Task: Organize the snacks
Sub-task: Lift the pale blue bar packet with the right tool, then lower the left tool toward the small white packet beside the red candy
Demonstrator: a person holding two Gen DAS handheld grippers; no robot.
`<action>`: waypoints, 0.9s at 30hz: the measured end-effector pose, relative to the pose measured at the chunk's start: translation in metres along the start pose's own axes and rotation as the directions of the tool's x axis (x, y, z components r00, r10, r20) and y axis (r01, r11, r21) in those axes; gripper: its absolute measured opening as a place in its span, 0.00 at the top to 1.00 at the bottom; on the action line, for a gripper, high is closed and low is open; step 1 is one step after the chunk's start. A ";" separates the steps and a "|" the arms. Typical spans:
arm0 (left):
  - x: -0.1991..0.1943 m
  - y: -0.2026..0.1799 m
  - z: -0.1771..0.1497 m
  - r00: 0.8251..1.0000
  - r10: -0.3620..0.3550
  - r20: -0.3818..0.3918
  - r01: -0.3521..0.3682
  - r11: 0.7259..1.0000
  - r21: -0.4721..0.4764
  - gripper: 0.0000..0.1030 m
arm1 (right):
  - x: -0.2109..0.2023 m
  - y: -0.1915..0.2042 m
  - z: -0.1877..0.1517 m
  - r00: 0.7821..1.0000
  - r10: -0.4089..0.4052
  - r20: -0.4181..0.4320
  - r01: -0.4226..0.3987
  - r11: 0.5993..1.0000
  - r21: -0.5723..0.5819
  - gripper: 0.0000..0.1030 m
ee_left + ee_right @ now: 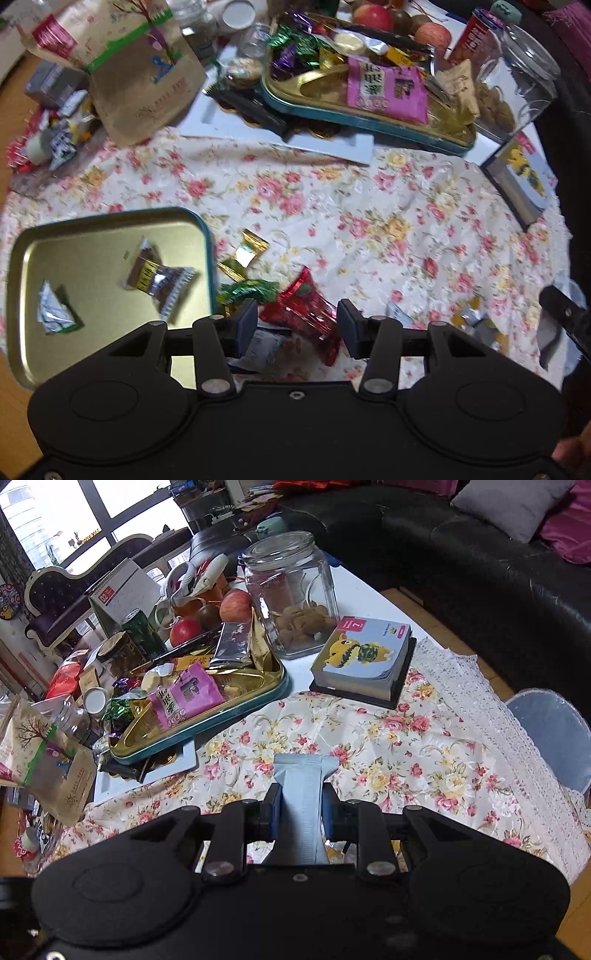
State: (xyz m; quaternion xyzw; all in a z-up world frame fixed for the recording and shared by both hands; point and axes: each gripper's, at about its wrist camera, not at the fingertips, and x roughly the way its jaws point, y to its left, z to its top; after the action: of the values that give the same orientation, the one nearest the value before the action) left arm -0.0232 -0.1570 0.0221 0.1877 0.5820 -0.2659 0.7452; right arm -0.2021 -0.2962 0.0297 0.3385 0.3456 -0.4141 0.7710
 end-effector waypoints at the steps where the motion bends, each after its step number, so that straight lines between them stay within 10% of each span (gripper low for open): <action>1: -0.002 0.000 0.000 1.000 0.003 0.002 -0.003 1.000 0.005 0.49 | 0.001 0.000 -0.002 1.000 0.000 -0.004 0.000 1.000 -0.001 0.77; 27: -0.002 0.030 0.010 0.995 -0.092 -0.024 0.092 0.996 -0.007 0.49 | -0.007 0.013 -0.005 0.999 0.042 0.019 -0.041 0.999 -0.017 0.77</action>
State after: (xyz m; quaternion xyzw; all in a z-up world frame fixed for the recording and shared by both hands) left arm 0.0029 -0.1390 0.0258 0.1617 0.5997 -0.2959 0.7257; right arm -0.1951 -0.2834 0.0356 0.3352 0.3342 -0.3985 0.7856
